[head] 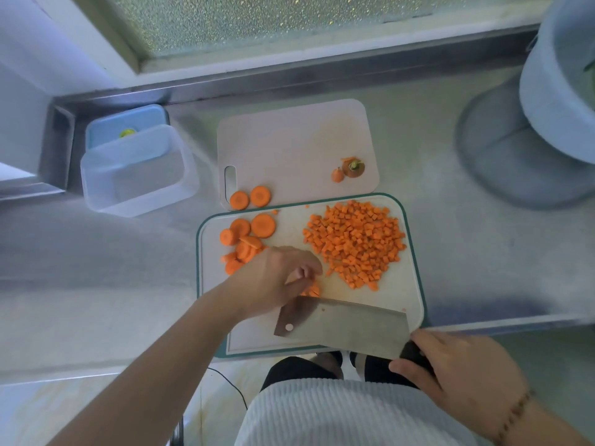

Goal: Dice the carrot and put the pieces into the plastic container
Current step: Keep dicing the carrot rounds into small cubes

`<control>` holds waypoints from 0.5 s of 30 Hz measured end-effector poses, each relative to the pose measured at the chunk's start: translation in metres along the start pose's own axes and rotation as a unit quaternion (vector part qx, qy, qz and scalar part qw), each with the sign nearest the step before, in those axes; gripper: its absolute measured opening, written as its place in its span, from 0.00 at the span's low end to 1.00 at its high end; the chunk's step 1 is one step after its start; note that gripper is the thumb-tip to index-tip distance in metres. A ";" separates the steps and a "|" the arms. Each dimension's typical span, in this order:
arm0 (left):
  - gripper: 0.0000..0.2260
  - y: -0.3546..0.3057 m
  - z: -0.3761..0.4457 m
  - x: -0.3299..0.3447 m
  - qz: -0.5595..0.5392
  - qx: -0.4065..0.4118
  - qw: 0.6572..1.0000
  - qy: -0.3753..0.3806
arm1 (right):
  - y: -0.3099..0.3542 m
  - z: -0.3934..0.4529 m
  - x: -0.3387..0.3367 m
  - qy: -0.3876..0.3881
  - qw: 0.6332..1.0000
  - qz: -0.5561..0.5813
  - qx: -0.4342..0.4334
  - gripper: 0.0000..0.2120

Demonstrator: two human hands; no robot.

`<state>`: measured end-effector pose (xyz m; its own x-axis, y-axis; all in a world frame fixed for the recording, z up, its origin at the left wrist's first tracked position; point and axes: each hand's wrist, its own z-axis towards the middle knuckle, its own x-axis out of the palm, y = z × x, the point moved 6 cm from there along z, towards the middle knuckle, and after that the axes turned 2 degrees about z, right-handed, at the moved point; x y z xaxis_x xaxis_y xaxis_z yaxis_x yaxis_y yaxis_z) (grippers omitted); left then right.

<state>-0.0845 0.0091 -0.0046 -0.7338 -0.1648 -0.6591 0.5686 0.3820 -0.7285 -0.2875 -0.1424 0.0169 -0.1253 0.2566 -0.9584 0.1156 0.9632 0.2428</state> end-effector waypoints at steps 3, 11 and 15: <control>0.06 0.007 0.009 0.001 0.045 0.037 0.997 -0.044 | -0.014 -0.014 0.000 0.008 0.999 0.014 0.032 0.30; 0.11 0.006 -0.001 0.015 0.092 0.086 0.992 0.015 | -0.052 -0.043 -0.005 0.028 0.985 0.063 0.160 0.28; 0.16 0.011 -0.016 0.023 0.125 0.095 0.987 0.041 | -0.054 -0.047 -0.001 0.065 0.968 0.089 0.225 0.32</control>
<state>-0.1011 0.0240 -0.0245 -0.5859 -0.0092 -0.8104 0.7887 0.2233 -0.5728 -0.3405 -0.1911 0.0116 -0.1836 0.4511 -0.8734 0.5605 0.7780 0.2840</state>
